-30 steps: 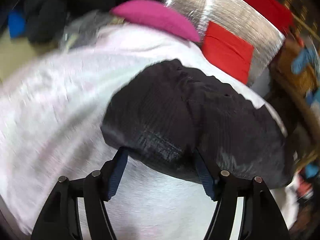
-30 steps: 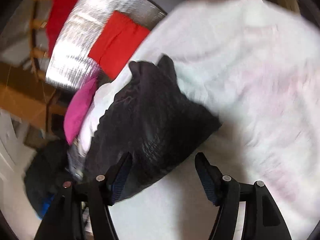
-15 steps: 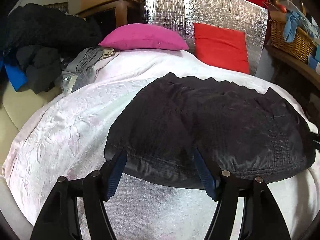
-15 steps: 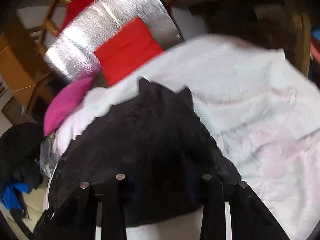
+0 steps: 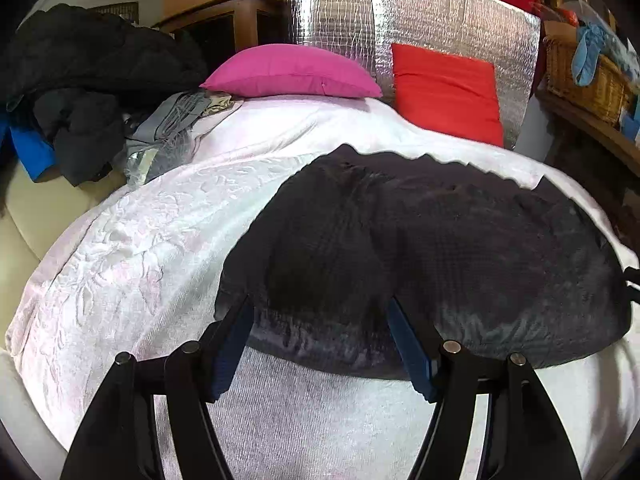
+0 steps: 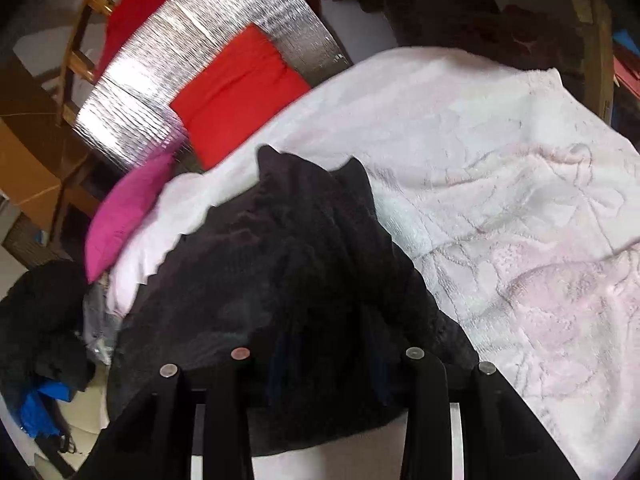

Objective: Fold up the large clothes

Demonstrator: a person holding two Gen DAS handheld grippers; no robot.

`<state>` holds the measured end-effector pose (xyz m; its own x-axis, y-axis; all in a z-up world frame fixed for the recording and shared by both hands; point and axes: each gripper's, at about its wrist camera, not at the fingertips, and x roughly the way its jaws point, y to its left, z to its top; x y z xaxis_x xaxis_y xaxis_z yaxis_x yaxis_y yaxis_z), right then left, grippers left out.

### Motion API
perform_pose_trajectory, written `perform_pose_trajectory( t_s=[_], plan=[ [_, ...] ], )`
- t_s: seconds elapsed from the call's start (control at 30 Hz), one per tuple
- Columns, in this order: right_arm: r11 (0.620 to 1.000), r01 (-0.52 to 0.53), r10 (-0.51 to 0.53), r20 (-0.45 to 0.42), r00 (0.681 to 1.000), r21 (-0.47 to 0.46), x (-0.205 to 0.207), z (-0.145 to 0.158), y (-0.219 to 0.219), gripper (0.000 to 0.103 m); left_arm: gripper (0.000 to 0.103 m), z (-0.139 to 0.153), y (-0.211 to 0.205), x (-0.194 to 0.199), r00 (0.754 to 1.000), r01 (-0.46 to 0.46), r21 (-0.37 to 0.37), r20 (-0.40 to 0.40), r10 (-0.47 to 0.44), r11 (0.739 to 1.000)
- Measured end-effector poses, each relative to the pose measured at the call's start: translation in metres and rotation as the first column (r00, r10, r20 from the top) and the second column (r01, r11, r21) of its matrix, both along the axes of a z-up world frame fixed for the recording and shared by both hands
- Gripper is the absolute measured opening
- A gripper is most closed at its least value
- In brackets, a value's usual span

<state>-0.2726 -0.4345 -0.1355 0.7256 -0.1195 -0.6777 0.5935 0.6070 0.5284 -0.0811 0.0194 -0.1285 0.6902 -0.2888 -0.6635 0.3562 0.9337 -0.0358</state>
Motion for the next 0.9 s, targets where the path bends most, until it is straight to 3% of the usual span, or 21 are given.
perform_pose_trajectory(
  t_s=[0.03,0.1,0.17,0.27,0.37,0.57,0.63,0.67,0.7,0.73,0.8,0.9],
  plan=[
    [1.0,0.001,-0.001,0.023,1.0,-0.003,-0.003,0.005,-0.001,0.059,0.07,0.006,0.002,0.005,1.0,0.007,-0.025,-0.002,-0.007,1.0],
    [1.0,0.017,-0.016,0.06,0.998,-0.017,-0.004,0.012,-0.005,0.069,0.076,0.018,0.01,0.019,1.0,0.0,-0.078,0.0,0.0,0.997],
    [0.999,0.027,-0.024,0.067,0.997,-0.038,0.003,0.017,-0.014,0.069,0.09,0.026,0.019,0.035,1.0,-0.025,-0.121,0.008,0.026,0.992],
    [1.0,0.015,-0.015,0.025,1.0,-0.021,0.03,0.013,-0.03,0.069,0.09,0.023,0.025,0.073,0.996,-0.075,-0.136,-0.047,0.069,0.988],
    [0.999,0.003,-0.004,-0.019,1.0,-0.054,0.065,0.012,-0.046,0.069,0.09,0.0,0.023,0.119,0.975,-0.103,-0.13,-0.209,0.075,0.986],
    [0.997,-0.013,0.008,-0.064,0.998,-0.081,0.133,0.01,-0.079,0.069,0.09,-0.029,0.015,0.149,0.937,-0.107,-0.149,-0.346,0.05,0.983],
    [0.998,-0.033,0.027,-0.098,0.995,-0.061,0.152,-0.001,-0.086,0.069,0.084,-0.036,0.009,0.152,0.932,-0.099,-0.141,-0.361,0.042,0.985],
    [0.998,-0.046,0.041,-0.116,0.992,-0.048,0.162,-0.007,-0.088,0.069,0.077,-0.038,0.008,0.154,0.931,-0.093,-0.149,-0.364,0.033,0.984],
    [0.997,-0.067,0.061,-0.129,0.99,-0.041,0.167,-0.011,-0.086,0.06,0.07,-0.04,0.005,0.154,0.93,-0.083,-0.16,-0.366,0.019,0.984],
    [0.994,-0.089,0.079,-0.143,0.987,-0.063,0.173,-0.013,-0.083,0.038,0.066,-0.04,0.002,0.154,0.933,-0.073,-0.167,-0.36,0.008,0.983],
    [0.989,-0.095,0.076,-0.153,0.985,-0.117,0.177,-0.008,-0.075,0.031,0.055,-0.035,-0.001,0.152,0.94,-0.06,-0.176,-0.342,-0.004,0.983],
    [0.987,-0.065,0.049,-0.114,0.992,-0.146,0.177,0.008,-0.07,0.029,0.054,-0.032,-0.006,0.148,0.95,-0.062,-0.152,-0.311,0.012,0.986]
  ],
)
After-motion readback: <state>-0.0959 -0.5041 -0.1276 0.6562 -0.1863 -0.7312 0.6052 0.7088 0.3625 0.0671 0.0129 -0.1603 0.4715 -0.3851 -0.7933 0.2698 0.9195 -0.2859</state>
